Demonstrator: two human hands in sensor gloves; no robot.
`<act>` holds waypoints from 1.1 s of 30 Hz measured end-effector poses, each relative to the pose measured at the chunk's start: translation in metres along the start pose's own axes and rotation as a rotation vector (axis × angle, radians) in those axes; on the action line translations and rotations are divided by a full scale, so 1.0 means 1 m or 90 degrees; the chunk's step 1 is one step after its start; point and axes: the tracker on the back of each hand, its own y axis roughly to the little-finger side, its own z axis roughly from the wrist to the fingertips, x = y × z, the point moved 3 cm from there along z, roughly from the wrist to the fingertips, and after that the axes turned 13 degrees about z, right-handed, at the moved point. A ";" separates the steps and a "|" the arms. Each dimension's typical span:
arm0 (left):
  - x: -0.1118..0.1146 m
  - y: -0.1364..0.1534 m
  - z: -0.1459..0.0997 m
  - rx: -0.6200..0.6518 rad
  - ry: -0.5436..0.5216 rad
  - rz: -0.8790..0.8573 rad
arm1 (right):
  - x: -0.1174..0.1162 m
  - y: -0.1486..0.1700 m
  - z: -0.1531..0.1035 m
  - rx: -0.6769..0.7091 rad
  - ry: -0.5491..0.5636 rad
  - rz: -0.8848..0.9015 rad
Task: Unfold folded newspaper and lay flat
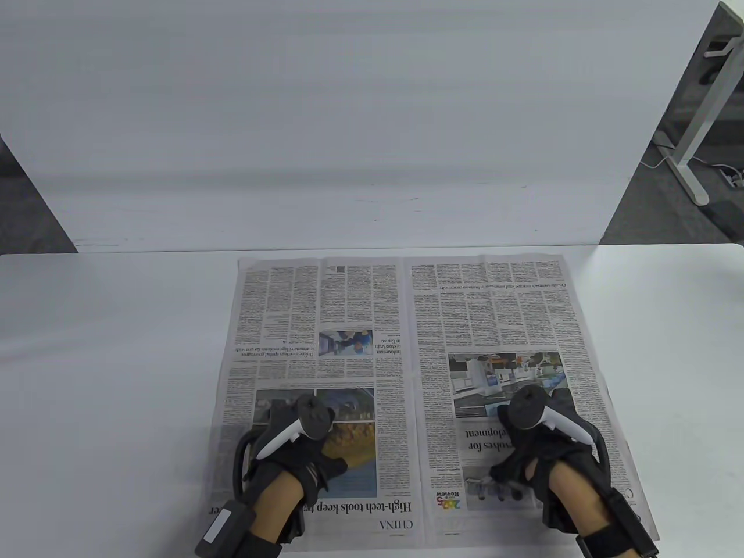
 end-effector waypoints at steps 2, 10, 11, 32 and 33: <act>0.000 0.005 0.001 -0.006 -0.001 -0.010 | 0.004 0.007 0.001 -0.007 0.003 0.009; -0.001 0.024 0.003 -0.033 0.001 -0.029 | 0.014 0.026 0.003 -0.029 0.009 0.032; -0.001 0.026 0.003 -0.035 -0.001 -0.034 | 0.015 0.028 0.003 -0.030 0.010 0.037; 0.001 0.077 0.003 -0.134 -0.006 -0.113 | 0.044 0.081 0.005 -0.094 0.060 0.110; 0.001 0.078 0.003 -0.137 -0.007 -0.116 | 0.044 0.082 0.005 -0.094 0.060 0.111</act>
